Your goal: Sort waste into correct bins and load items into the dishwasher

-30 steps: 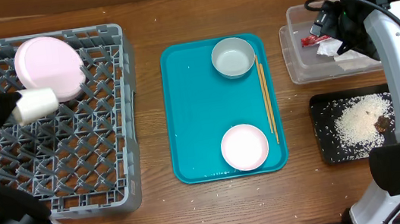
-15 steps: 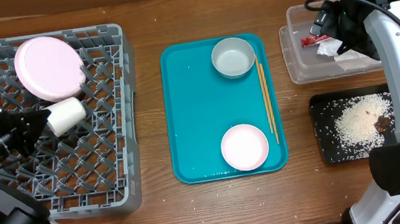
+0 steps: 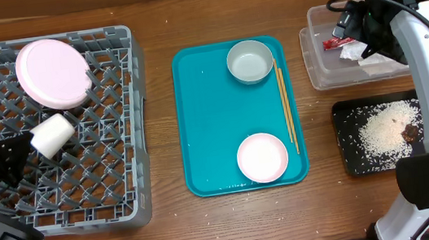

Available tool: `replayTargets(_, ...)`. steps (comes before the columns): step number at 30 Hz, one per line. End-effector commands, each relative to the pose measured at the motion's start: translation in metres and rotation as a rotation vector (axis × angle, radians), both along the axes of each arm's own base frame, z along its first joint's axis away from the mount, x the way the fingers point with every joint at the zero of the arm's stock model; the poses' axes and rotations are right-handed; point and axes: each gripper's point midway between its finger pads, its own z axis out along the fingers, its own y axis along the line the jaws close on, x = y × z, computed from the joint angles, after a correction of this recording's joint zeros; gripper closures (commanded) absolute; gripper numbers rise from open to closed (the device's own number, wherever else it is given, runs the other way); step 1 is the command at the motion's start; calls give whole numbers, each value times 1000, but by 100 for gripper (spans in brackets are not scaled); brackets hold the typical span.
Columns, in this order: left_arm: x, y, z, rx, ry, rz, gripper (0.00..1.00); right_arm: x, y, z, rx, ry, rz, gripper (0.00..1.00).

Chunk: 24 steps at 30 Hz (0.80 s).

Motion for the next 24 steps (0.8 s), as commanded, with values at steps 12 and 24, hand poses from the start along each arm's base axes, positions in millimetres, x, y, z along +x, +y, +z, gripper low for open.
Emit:
replayTargets(12,-36,15,-38,93,320,39,71,0,-1,14,-2,-42,10,0)
replayTargets(24,-57,49,6,245,471,59,70,0,-1,14,-2,-42,10,0)
